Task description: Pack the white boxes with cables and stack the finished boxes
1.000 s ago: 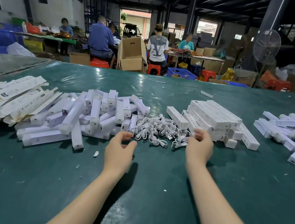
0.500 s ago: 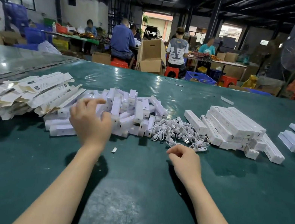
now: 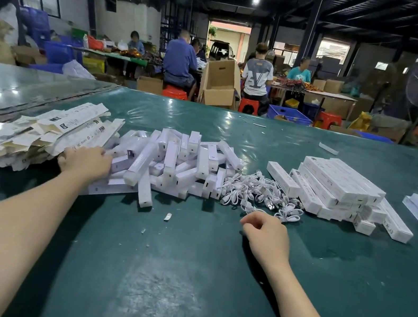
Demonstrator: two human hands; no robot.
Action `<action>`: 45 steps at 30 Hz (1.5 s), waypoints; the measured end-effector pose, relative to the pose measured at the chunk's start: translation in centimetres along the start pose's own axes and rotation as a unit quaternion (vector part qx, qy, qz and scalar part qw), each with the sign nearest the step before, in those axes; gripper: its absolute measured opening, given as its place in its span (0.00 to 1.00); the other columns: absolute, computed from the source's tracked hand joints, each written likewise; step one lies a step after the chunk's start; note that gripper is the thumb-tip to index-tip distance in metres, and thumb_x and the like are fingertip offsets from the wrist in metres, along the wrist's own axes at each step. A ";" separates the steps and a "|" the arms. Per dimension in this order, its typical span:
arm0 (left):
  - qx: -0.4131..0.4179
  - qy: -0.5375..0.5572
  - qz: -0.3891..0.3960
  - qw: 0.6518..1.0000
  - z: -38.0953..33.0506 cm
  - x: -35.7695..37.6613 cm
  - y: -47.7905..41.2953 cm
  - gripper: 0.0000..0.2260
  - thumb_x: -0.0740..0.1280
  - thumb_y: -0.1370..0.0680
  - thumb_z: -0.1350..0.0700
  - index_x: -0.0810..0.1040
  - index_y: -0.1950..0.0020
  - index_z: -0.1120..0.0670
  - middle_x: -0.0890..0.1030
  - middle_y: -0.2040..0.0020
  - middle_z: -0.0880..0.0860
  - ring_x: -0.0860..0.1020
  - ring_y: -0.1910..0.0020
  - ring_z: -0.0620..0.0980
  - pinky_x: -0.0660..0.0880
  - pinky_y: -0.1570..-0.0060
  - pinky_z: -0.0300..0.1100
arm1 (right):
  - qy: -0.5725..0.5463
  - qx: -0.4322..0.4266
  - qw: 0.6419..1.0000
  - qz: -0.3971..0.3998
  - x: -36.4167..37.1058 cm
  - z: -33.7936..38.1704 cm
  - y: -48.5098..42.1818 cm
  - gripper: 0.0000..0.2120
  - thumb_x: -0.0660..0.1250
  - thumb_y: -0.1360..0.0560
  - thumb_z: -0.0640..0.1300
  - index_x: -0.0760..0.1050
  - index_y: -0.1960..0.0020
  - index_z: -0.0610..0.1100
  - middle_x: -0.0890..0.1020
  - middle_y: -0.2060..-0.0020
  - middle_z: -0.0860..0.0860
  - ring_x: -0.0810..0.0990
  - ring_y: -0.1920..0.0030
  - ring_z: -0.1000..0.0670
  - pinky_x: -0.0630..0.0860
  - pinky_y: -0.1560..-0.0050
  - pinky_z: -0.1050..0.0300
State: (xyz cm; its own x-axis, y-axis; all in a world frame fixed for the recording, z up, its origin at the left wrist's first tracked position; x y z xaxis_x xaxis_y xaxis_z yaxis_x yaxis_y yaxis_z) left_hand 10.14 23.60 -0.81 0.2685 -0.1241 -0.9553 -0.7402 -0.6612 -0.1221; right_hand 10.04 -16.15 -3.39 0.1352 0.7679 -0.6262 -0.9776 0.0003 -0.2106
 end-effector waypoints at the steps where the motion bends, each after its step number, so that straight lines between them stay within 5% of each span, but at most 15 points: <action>1: -0.006 0.016 -0.036 0.999 0.0 -0.4 0.4 0.15 0.53 0.21 0.50 0.75 0.39 0.49 0.75 0.40 0.61 0.65 0.37 0.61 0.62 0.40 0.48 | 0.000 0.000 1.000 0.001 0.0 0.0 0.0 0.12 0.64 0.32 0.38 0.74 0.67 0.55 0.77 0.68 0.60 0.77 0.59 0.51 0.67 0.61 0.60; 6: -0.016 0.263 -0.222 0.939 -0.1 -3.9 3.8 0.15 0.59 0.24 0.61 0.76 0.40 0.51 0.79 0.47 0.63 0.71 0.43 0.61 0.65 0.41 0.51 | -0.004 0.005 1.000 0.002 -0.1 0.2 0.3 0.11 0.64 0.32 0.38 0.75 0.65 0.54 0.78 0.66 0.58 0.77 0.58 0.51 0.67 0.60 0.60; 10: 0.102 0.453 -0.278 0.841 -4.2 -6.6 9.3 0.12 0.60 0.22 0.62 0.73 0.40 0.55 0.77 0.56 0.49 0.75 0.60 0.54 0.76 0.60 0.51 | -0.078 -0.013 0.997 -0.005 -0.2 0.6 0.4 0.11 0.65 0.30 0.37 0.76 0.66 0.52 0.78 0.69 0.55 0.76 0.64 0.51 0.71 0.59 0.58; 12: 0.152 0.564 -0.164 0.795 -8.0 -5.7 12.3 0.13 0.62 0.23 0.63 0.70 0.40 0.51 0.72 0.56 0.42 0.73 0.64 0.48 0.74 0.66 0.45 | -0.226 -0.015 0.974 0.028 0.1 1.3 0.6 0.08 0.67 0.29 0.36 0.79 0.61 0.48 0.78 0.69 0.54 0.75 0.69 0.56 0.71 0.63 0.60; 14: 0.157 0.666 0.087 0.724 -12.8 -2.7 16.0 0.12 0.61 0.23 0.65 0.72 0.45 0.50 0.75 0.52 0.47 0.75 0.66 0.45 0.72 0.71 0.39 | -0.403 0.012 0.909 0.104 1.0 2.0 0.8 0.08 0.69 0.29 0.39 0.77 0.50 0.46 0.79 0.61 0.52 0.75 0.67 0.57 0.70 0.67 0.62; 16: 0.173 0.653 0.303 0.673 -16.5 0.6 20.9 0.11 0.60 0.23 0.66 0.75 0.50 0.50 0.79 0.58 0.49 0.76 0.73 0.41 0.70 0.77 0.34 | -0.517 0.036 0.838 0.168 1.4 2.2 1.1 0.15 0.69 0.33 0.46 0.74 0.46 0.48 0.80 0.57 0.51 0.77 0.61 0.54 0.71 0.62 0.58; 18: 0.202 0.604 0.366 0.678 -17.9 2.9 23.7 0.11 0.60 0.23 0.65 0.74 0.50 0.50 0.79 0.60 0.49 0.74 0.75 0.43 0.69 0.79 0.33 | -0.590 0.065 0.788 0.161 0.9 1.7 0.9 0.17 0.71 0.36 0.47 0.75 0.48 0.45 0.81 0.60 0.49 0.80 0.61 0.51 0.75 0.58 0.54; 20: 0.237 0.560 0.350 0.713 -17.9 4.1 24.3 0.11 0.65 0.24 0.63 0.72 0.49 0.47 0.76 0.60 0.51 0.71 0.75 0.44 0.69 0.78 0.35 | -0.622 0.118 0.769 0.084 0.4 0.3 0.7 0.13 0.70 0.38 0.44 0.75 0.55 0.41 0.80 0.67 0.48 0.80 0.67 0.50 0.78 0.61 0.55; 24: 0.323 0.488 0.262 0.767 -17.5 4.0 24.6 0.16 0.71 0.32 0.60 0.71 0.51 0.43 0.79 0.68 0.46 0.73 0.73 0.44 0.73 0.70 0.37 | -0.587 0.128 0.797 -0.062 -0.7 -0.6 0.6 0.07 0.71 0.30 0.38 0.72 0.59 0.42 0.77 0.79 0.54 0.75 0.77 0.56 0.74 0.73 0.63; 27: 0.373 0.447 0.200 0.788 -17.5 3.6 25.0 0.13 0.71 0.31 0.59 0.73 0.56 0.43 0.83 0.66 0.50 0.75 0.72 0.44 0.73 0.66 0.38 | -0.558 0.080 0.817 -0.123 -1.5 -0.2 0.8 0.09 0.72 0.31 0.40 0.71 0.61 0.45 0.76 0.78 0.60 0.75 0.76 0.62 0.72 0.72 0.69; 32: 0.272 0.542 0.117 0.786 -15.9 2.9 22.7 0.13 0.75 0.34 0.62 0.77 0.64 0.44 0.81 0.65 0.47 0.76 0.67 0.42 0.72 0.64 0.32 | -0.587 0.155 0.791 -0.078 -0.4 -1.1 0.9 0.03 0.67 0.27 0.42 0.74 0.58 0.46 0.78 0.75 0.53 0.77 0.75 0.56 0.73 0.74 0.66; 37: 0.229 0.592 0.085 0.768 -14.6 2.3 20.9 0.17 0.75 0.34 0.65 0.75 0.57 0.45 0.80 0.55 0.42 0.81 0.59 0.42 0.74 0.61 0.31 | -0.568 0.183 0.802 0.024 1.0 -0.2 1.1 0.02 0.68 0.29 0.46 0.75 0.58 0.49 0.78 0.73 0.54 0.75 0.68 0.53 0.69 0.72 0.64; 41: 0.330 0.502 -0.019 0.799 -14.8 0.7 21.7 0.17 0.76 0.35 0.64 0.77 0.56 0.45 0.81 0.56 0.43 0.79 0.58 0.39 0.74 0.55 0.32 | -0.610 0.198 0.766 0.024 1.1 -0.2 1.0 0.15 0.70 0.36 0.53 0.74 0.53 0.49 0.81 0.70 0.55 0.79 0.71 0.56 0.68 0.72 0.64; 45: 0.434 0.392 -0.158 0.795 -15.1 -0.9 22.9 0.14 0.75 0.35 0.66 0.81 0.51 0.57 0.82 0.55 0.50 0.75 0.53 0.43 0.72 0.51 0.38 | -0.642 0.228 0.732 0.000 1.0 -0.8 1.2 0.08 0.70 0.30 0.48 0.73 0.60 0.45 0.78 0.76 0.52 0.75 0.75 0.54 0.68 0.80 0.68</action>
State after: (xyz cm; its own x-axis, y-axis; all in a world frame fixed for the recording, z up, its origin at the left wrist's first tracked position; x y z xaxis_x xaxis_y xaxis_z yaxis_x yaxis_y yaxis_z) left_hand 2.31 -2.59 1.29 0.5763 -0.7018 -0.4188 -0.6144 -0.0342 -0.7882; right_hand 9.15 -15.87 -4.88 0.1577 0.7365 0.6578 -0.9693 -0.0118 0.2455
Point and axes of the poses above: each hand's wrist, its own y-axis away from the middle knuckle, its own x-axis out of the palm, z = x × y, the point moved 7 cm from there along -y, towards the middle knuckle
